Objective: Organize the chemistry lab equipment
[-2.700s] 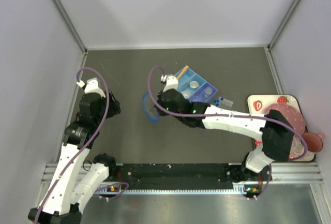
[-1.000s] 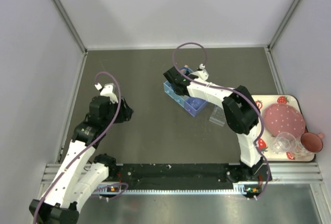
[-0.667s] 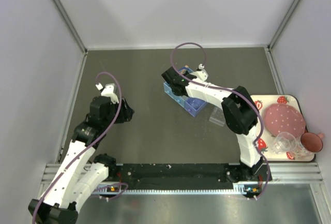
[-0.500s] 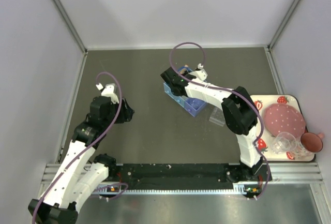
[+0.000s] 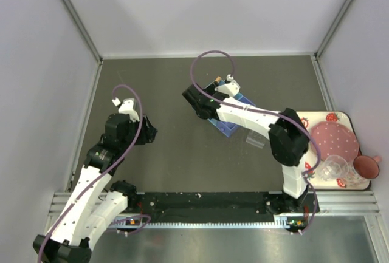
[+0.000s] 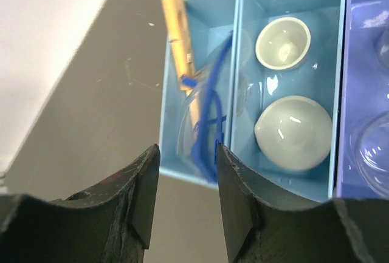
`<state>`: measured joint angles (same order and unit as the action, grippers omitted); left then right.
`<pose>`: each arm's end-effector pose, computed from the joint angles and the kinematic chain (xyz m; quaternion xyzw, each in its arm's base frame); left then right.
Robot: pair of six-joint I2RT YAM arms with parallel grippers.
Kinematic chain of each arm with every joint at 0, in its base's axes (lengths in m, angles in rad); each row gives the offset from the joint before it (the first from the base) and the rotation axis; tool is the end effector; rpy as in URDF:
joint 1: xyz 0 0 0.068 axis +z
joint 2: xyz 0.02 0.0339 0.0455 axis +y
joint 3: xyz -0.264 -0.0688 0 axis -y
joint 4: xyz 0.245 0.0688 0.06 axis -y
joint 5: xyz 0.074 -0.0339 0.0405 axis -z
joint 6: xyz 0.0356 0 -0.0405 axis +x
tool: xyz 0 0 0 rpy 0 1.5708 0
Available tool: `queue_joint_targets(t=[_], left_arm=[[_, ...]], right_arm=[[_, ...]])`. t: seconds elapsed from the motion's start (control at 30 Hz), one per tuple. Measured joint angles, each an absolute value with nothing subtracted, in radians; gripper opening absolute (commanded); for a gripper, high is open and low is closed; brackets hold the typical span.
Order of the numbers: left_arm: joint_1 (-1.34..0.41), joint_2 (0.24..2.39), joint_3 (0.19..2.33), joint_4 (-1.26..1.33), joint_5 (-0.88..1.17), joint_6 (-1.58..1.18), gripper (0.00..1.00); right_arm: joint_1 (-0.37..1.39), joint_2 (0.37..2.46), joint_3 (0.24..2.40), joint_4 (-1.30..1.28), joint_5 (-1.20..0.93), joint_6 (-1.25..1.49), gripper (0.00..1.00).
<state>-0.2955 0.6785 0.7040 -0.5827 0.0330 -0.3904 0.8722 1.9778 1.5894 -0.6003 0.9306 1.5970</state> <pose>0.1440 -0.0451 0.2875 -0.0335 0.8736 -0.1768 0.4522 0.2961 0.3081 0.2391 0.4239 0.7549 0.1003 0.4904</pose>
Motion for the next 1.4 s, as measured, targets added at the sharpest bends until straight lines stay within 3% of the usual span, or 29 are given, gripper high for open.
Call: queue_joint_targets(t=[0.23, 0.37, 0.43, 0.53, 0.57, 0.6, 0.67, 0.87, 1.03, 1.4], left_arm=[[-0.295, 0.69, 0.704, -0.583, 0.037, -0.385, 0.55], [-0.295, 0.707, 0.704, -0.582, 0.045, -0.382, 0.55], [-0.295, 0.715, 0.704, -0.583, 0.048, -0.382, 0.56], [-0.295, 0.729, 0.707, -0.582, 0.057, -0.382, 0.59], [-0.295, 0.738, 0.713, -0.582, 0.062, -0.382, 0.6], [-0.295, 0.751, 0.723, -0.581, 0.066, -0.382, 0.67], [-0.295, 0.782, 0.749, -0.574, 0.08, -0.383, 0.98], [-0.295, 0.912, 0.845, -0.474, 0.147, -0.395, 0.99], [-0.296, 1.023, 0.916, -0.387, 0.136, -0.393, 0.99], [-0.296, 1.097, 0.993, -0.195, -0.123, -0.293, 0.99]], right_arm=[[0.968, 1.723, 1.518, -0.6, 1.04, 1.437, 0.53], [0.975, 1.55, 1.489, -0.599, 1.073, 1.259, 0.68], [0.972, 1.473, 1.478, -0.596, 1.08, 1.149, 0.7], [0.972, 1.383, 1.447, -0.588, 1.079, 0.994, 0.86], [0.972, 1.347, 1.423, -0.58, 1.071, 0.926, 0.96], [0.972, 1.315, 1.399, -0.577, 1.062, 0.87, 0.99], [0.964, 1.261, 1.356, -0.558, 1.023, 0.746, 0.99], [0.909, 1.076, 1.196, -0.532, 0.96, 0.458, 0.99], [0.733, 0.963, 1.114, -0.517, 0.939, 0.329, 0.99], [0.604, 1.146, 1.17, -0.54, 0.927, 0.216, 0.99]])
